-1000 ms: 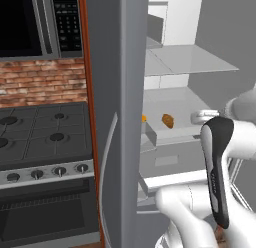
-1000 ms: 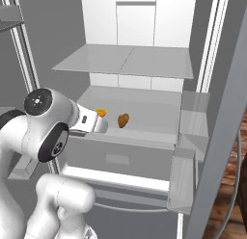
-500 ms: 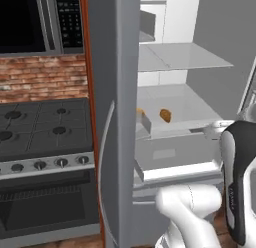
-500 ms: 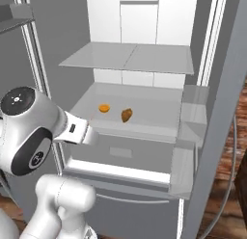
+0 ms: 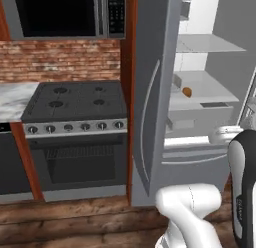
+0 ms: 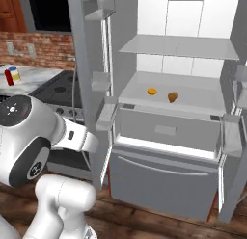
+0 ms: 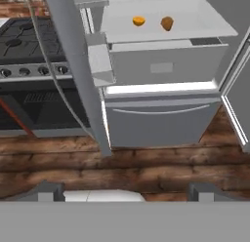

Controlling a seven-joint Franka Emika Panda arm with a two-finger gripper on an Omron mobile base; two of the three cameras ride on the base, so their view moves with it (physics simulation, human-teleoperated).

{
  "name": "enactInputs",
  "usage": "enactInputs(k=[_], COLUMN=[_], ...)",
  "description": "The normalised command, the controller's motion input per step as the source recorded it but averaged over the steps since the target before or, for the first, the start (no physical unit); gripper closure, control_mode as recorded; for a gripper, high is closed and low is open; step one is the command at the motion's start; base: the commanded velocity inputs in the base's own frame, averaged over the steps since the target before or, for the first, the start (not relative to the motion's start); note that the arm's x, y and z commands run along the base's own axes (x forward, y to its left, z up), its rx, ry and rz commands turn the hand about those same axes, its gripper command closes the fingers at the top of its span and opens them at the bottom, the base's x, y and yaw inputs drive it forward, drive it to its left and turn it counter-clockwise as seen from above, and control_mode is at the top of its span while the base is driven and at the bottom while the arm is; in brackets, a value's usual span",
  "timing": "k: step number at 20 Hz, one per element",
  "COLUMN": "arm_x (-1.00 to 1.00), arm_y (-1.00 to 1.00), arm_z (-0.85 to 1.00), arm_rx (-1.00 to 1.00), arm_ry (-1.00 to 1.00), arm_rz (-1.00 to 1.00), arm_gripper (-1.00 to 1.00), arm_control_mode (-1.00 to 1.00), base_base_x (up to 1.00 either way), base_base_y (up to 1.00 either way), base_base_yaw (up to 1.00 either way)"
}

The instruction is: Place the mayonnaise and ketchup from the counter to the top shelf of the fridge. If the existing items in the fridge are on the top shelf, move them to other shelves.

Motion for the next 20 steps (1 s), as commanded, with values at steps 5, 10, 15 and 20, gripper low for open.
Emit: enactInputs(k=[5,10,15,20], arm_x=[0.00,0.00,0.00,0.00], arm_y=[0.00,0.00,0.00,0.00], arm_z=[0.00,0.00,0.00,0.00], arm_rx=[0.00,0.00,0.00,0.00], arm_ry=[0.00,0.00,0.00,0.00], arm_rz=[0.00,0.00,0.00,0.00], arm_gripper=[-1.00,-1.00,-1.00,-1.00], arm_control_mode=[1.00,1.00,1.00,1.00], base_base_x=[-0.04,0.16,0.56,0.74], base_base_y=[1.00,1.00,1.00,1.00], base_base_yaw=[0.17,0.07,0.00,0.00])
